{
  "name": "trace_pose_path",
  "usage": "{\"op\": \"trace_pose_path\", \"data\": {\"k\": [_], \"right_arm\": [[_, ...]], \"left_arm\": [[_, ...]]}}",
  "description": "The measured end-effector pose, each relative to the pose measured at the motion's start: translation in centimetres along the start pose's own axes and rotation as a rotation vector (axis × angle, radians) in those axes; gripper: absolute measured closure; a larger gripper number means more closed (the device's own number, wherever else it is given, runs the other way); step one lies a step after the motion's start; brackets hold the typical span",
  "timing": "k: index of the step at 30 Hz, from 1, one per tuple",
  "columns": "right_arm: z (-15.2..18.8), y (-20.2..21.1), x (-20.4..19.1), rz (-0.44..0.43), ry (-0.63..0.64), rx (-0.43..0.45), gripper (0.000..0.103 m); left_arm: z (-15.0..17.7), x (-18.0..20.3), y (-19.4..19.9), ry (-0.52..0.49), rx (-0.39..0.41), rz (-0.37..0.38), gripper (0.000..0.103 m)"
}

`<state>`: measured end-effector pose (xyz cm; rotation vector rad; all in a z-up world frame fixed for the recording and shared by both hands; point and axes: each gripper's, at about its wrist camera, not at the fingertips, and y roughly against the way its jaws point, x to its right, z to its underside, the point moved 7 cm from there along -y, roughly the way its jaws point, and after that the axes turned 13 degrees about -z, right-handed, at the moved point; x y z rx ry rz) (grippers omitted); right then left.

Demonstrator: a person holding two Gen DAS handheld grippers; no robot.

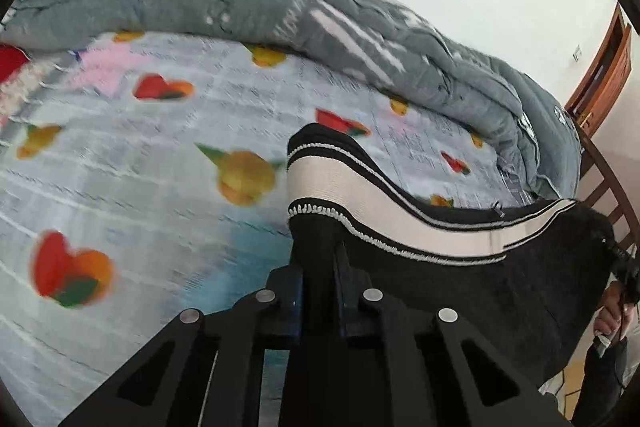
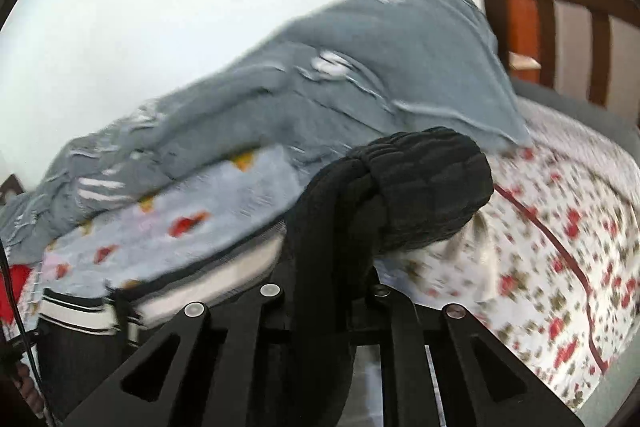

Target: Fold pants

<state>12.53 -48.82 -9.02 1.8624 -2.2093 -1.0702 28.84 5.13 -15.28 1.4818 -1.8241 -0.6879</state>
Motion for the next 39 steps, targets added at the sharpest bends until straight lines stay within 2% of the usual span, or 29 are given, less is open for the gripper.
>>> {"op": "trace_pose_path", "data": {"k": [3, 5, 7, 10, 12, 13, 14, 15, 16, 17, 18, 19, 22, 24, 26, 28, 30, 33, 37, 38, 39], "right_arm": [[-0.3, 0.0, -3.7, -0.077, 0.042, 0.01, 0.091], [0.7, -0.5, -6.1, -0.148, 0.072, -0.006, 0.091], [2.5, -1.8, -7.8, -0.179, 0.1, -0.041, 0.091], [6.5, -5.0, -8.8, -0.168, 0.126, -0.14, 0.089], [9.2, -7.1, -7.9, -0.112, 0.118, -0.205, 0.085], [10.3, -7.7, -6.8, -0.085, 0.106, -0.238, 0.08], [11.4, -8.2, -5.7, -0.095, 0.08, -0.274, 0.078], [11.9, -8.1, -5.0, -0.121, 0.05, -0.294, 0.075], [12.0, -7.6, -4.5, -0.154, 0.031, -0.294, 0.073], [11.8, -7.0, -4.0, -0.163, 0.027, -0.295, 0.068], [11.4, -6.5, -3.7, -0.151, 0.029, -0.294, 0.058], [10.8, -5.4, -3.2, -0.115, 0.043, -0.28, 0.056], [9.3, -2.7, -2.7, -0.094, 0.072, -0.227, 0.056], [8.6, -1.6, -2.8, -0.084, 0.07, -0.191, 0.056], [8.2, -0.8, -3.5, -0.079, 0.077, -0.151, 0.056], [8.2, -1.0, -4.5, -0.079, 0.095, -0.146, 0.056], [8.6, -1.6, -5.9, -0.097, 0.102, -0.154, 0.056], [9.7, -2.8, -7.7, -0.123, 0.151, -0.194, 0.054], [11.6, -6.0, -6.8, -0.026, 0.167, -0.317, 0.054], [11.6, -6.1, -6.7, -0.022, 0.168, -0.32, 0.056], [11.3, -5.7, -6.7, 0.002, 0.175, -0.307, 0.062]], "left_arm": [[-2.1, -3.4, 2.1, -0.007, 0.022, -0.079, 0.091], [-3.2, -5.9, 2.6, -0.027, 0.023, -0.165, 0.091], [-3.7, -8.5, 2.0, -0.039, 0.007, -0.275, 0.089], [-2.0, -11.5, -0.7, -0.043, -0.032, -0.449, 0.079], [0.0, -12.3, -2.5, -0.072, -0.087, -0.514, 0.078], [0.8, -12.1, -2.9, -0.107, -0.067, -0.533, 0.076], [1.1, -11.8, -2.4, -0.149, -0.014, -0.566, 0.068], [1.3, -11.4, -2.1, -0.192, 0.006, -0.599, 0.06], [1.5, -10.9, -1.6, -0.243, 0.014, -0.639, 0.044], [1.6, -10.5, -1.1, -0.265, 0.028, -0.65, 0.042], [1.5, -9.8, -0.5, -0.279, 0.048, -0.645, 0.042], [1.4, -9.2, 0.4, -0.291, 0.074, -0.639, 0.042], [0.6, -7.7, 2.5, -0.289, 0.129, -0.628, 0.04], [0.6, -6.8, 3.5, -0.253, 0.148, -0.61, 0.033], [1.4, -6.0, 3.6, -0.219, 0.149, -0.613, 0.033], [3.4, -5.5, 2.7, -0.197, 0.105, -0.599, 0.033], [5.6, -5.6, 1.6, -0.163, 0.039, -0.587, 0.033], [7.5, -6.4, 2.6, -0.023, 0.065, -0.513, 0.033], [8.3, -6.3, 4.5, -0.002, 0.052, -0.464, 0.033], [8.6, -6.2, 4.9, -0.004, 0.051, -0.456, 0.033], [8.9, -6.3, 5.4, -0.004, 0.049, -0.448, 0.033]]}}
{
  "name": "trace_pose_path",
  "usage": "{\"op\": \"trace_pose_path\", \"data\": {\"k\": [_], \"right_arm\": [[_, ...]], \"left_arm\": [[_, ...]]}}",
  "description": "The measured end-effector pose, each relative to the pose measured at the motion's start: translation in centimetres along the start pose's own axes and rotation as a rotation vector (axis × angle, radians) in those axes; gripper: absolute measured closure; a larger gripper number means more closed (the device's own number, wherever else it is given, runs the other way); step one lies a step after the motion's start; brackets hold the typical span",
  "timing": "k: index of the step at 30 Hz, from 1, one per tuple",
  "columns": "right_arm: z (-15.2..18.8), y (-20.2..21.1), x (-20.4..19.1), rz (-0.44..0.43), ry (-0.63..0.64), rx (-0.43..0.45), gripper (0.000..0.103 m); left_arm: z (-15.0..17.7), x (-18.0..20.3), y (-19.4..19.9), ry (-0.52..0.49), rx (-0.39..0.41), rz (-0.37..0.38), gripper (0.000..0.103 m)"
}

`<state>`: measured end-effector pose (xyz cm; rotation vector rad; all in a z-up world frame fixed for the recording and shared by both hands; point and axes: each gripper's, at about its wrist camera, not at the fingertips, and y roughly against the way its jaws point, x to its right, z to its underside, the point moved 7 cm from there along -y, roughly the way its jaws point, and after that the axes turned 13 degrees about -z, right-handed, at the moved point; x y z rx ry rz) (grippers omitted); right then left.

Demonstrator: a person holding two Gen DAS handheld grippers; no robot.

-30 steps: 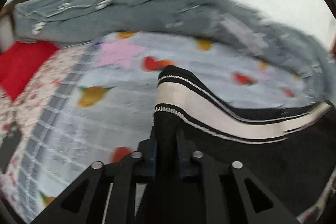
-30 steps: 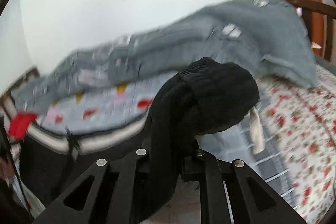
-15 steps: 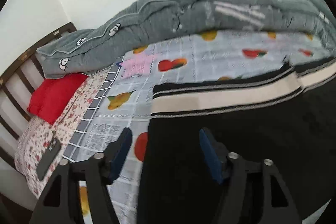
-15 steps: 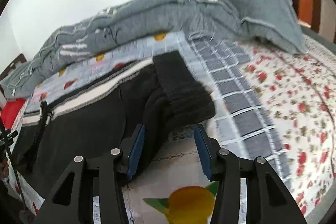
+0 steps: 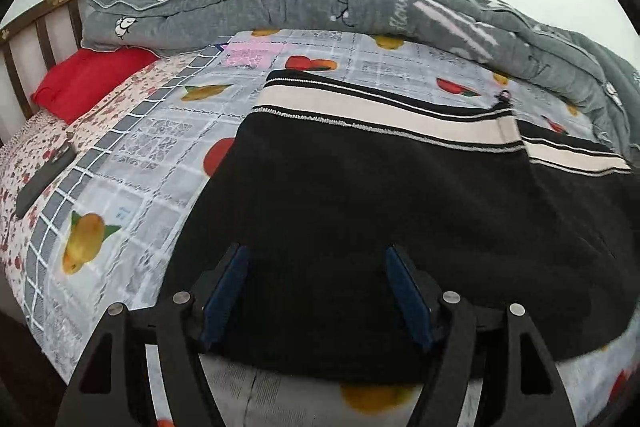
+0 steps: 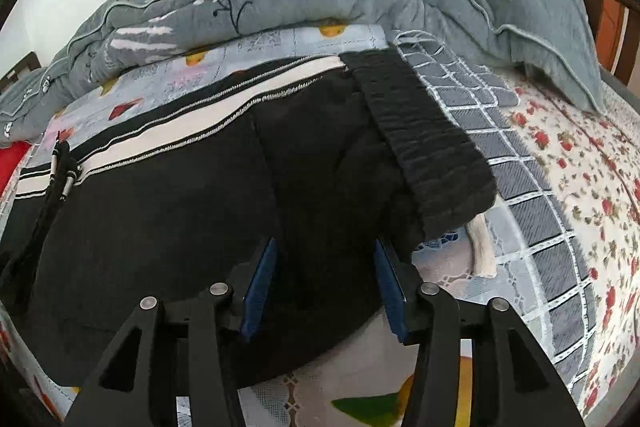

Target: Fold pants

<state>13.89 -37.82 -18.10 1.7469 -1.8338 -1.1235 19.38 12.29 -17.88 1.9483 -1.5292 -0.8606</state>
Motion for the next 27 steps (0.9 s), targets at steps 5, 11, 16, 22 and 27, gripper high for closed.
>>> {"op": "trace_pose_path", "data": {"k": [5, 11, 16, 22, 27], "right_arm": [[-0.7, 3.2, -1.0, 0.025, 0.004, 0.096, 0.055], [-0.3, 2.6, -3.0, 0.009, 0.051, 0.059, 0.053], [-0.1, 2.8, -7.2, -0.086, 0.115, 0.049, 0.053], [0.7, 2.2, -17.5, -0.316, 0.218, 0.023, 0.053], [2.6, 1.2, -23.7, -0.413, 0.285, -0.003, 0.053]], "left_arm": [[1.2, -0.9, 1.4, 0.059, -0.005, 0.078, 0.033], [2.0, -0.6, 0.6, 0.08, -0.038, 0.121, 0.033], [0.6, 0.4, 1.6, 0.094, -0.01, 0.2, 0.033], [2.4, 3.0, 0.1, -0.041, -0.056, 0.139, 0.031], [2.7, 1.2, 1.9, 0.032, -0.078, 0.281, 0.031]]}}
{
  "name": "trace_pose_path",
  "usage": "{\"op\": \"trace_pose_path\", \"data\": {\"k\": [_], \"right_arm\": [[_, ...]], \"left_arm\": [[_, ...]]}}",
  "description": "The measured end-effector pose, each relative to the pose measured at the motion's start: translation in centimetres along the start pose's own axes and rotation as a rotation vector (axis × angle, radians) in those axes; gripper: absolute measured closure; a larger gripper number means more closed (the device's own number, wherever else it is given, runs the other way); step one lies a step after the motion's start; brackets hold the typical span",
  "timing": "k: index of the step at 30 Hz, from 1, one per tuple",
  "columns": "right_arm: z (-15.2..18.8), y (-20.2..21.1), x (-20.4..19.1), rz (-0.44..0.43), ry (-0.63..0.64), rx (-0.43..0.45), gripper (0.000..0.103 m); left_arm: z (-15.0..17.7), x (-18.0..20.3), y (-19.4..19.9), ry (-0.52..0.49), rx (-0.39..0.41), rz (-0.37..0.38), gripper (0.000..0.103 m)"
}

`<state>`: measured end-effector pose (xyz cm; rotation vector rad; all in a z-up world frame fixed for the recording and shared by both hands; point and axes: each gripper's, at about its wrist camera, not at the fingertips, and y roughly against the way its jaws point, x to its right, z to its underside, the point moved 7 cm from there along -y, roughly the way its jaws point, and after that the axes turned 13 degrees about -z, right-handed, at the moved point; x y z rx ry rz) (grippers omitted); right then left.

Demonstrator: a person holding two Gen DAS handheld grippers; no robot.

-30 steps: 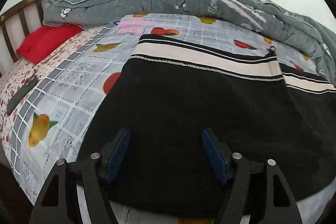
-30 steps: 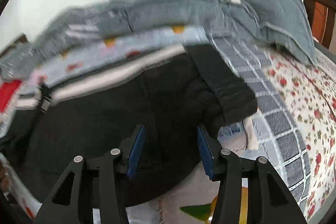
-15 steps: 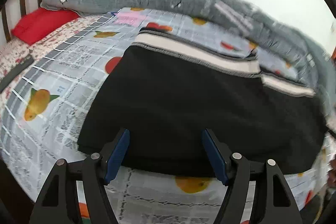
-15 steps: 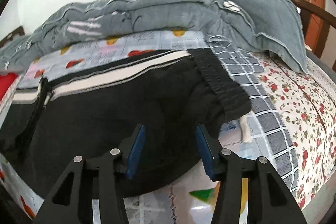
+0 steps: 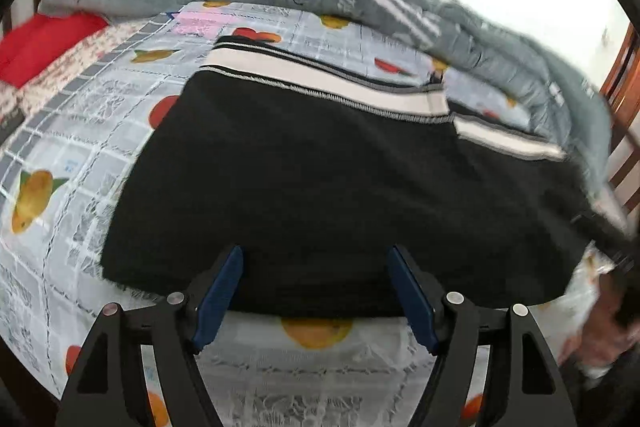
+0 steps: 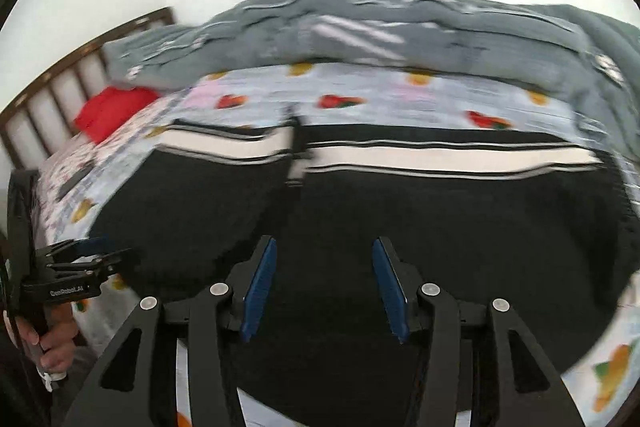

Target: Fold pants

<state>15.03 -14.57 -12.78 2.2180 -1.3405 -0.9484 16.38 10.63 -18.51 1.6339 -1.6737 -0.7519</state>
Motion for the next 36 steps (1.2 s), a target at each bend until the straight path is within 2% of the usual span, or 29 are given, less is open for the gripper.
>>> {"op": "trace_pose_path", "data": {"k": [3, 5, 6, 9, 13, 15, 19, 23, 27, 30, 36], "right_arm": [[1.0, -2.1, -2.6, -0.066, 0.019, -0.028, 0.053], [2.2, -3.9, -3.3, -0.051, 0.031, -0.085, 0.054], [3.2, -4.9, -3.6, -0.034, 0.046, -0.121, 0.054], [3.6, -4.8, -4.3, -0.024, 0.077, -0.12, 0.054], [2.5, -2.6, -3.9, -0.067, 0.05, -0.103, 0.054], [1.8, -1.4, -2.8, -0.048, 0.05, -0.075, 0.053], [1.2, 1.8, 1.2, 0.099, 0.057, -0.012, 0.053], [1.4, 3.7, 4.9, 0.209, 0.042, 0.005, 0.053], [2.0, 4.0, 8.5, 0.25, -0.061, 0.003, 0.053], [2.9, 3.1, 10.8, 0.264, -0.138, -0.051, 0.054], [3.5, 3.2, 11.5, 0.266, -0.116, -0.032, 0.053]], "left_arm": [[-0.7, -1.9, 1.5, 0.052, 0.064, -0.005, 0.03], [-1.2, -3.7, 2.1, 0.081, 0.107, -0.048, 0.029], [-1.3, -4.4, 2.1, 0.092, 0.112, -0.063, 0.029], [-1.6, -6.6, 1.1, 0.132, 0.101, -0.064, 0.029], [-1.0, -8.9, -0.5, 0.202, 0.075, -0.051, 0.029], [-0.6, -9.6, -0.9, 0.227, 0.067, -0.032, 0.029], [-0.8, -10.3, -2.3, 0.317, 0.05, 0.101, 0.029], [-2.1, -10.0, -3.9, 0.367, 0.042, 0.181, 0.029], [-3.0, -9.1, -4.9, 0.356, 0.029, 0.162, 0.03], [-2.0, -8.4, -4.3, 0.31, 0.012, 0.159, 0.031], [0.3, -8.1, -2.6, 0.311, -0.007, 0.184, 0.031]]}}
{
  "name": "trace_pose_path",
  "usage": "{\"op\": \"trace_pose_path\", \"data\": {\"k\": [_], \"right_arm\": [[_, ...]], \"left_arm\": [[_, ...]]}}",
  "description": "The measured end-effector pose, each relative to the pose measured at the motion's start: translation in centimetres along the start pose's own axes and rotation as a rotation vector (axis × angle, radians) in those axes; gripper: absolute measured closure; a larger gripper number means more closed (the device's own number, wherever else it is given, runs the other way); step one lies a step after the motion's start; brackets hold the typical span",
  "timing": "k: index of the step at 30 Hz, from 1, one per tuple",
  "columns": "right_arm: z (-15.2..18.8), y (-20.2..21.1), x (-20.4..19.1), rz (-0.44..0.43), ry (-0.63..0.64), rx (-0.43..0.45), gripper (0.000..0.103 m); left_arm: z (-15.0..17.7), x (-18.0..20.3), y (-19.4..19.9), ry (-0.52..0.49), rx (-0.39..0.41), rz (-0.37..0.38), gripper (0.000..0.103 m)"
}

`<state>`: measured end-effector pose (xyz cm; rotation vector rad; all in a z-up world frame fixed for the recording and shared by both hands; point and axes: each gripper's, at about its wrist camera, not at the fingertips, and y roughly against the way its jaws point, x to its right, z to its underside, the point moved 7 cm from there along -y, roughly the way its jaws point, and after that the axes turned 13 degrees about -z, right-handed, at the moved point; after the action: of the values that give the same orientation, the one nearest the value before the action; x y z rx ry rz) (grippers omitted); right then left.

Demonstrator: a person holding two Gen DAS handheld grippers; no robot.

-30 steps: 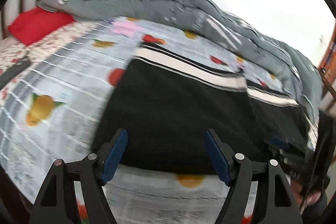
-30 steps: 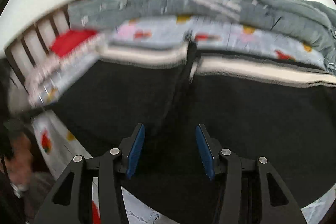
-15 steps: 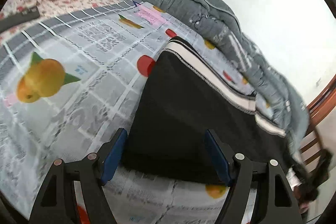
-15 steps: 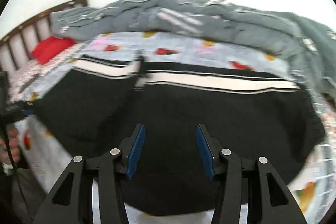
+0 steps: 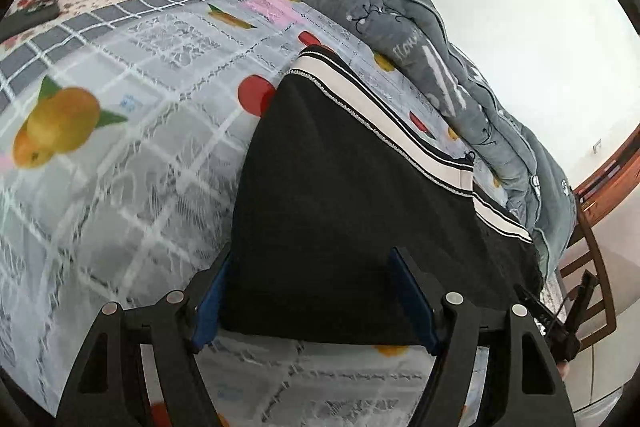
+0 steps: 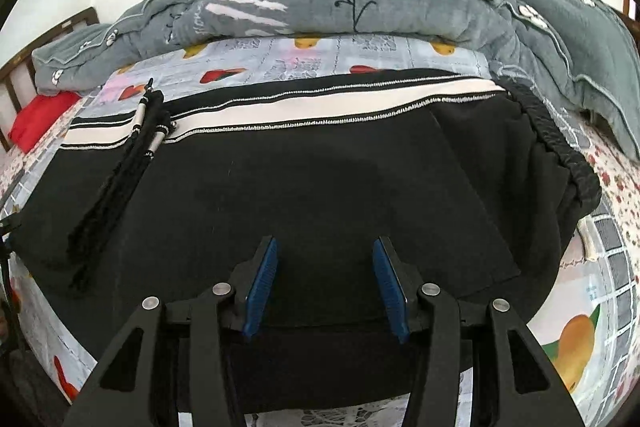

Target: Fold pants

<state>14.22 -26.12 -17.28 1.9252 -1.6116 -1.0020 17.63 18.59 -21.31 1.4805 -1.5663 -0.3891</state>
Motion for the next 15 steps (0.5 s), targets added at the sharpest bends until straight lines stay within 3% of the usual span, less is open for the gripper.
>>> {"op": "trace_pose_path", "data": {"k": [4, 9, 15], "right_arm": [[-0.3, -0.4, -0.4, -0.013, 0.009, 0.002, 0.053], [-0.1, -0.2, -0.6, -0.023, 0.02, -0.003, 0.053], [0.5, 0.0, -0.4, -0.034, 0.024, 0.001, 0.053]], "left_arm": [[-1.6, 0.4, -1.2, 0.033, 0.019, 0.007, 0.022], [-3.8, 1.0, -2.9, 0.021, 0.045, -0.021, 0.022], [-2.3, 0.9, -1.8, 0.004, 0.005, 0.003, 0.023]]}}
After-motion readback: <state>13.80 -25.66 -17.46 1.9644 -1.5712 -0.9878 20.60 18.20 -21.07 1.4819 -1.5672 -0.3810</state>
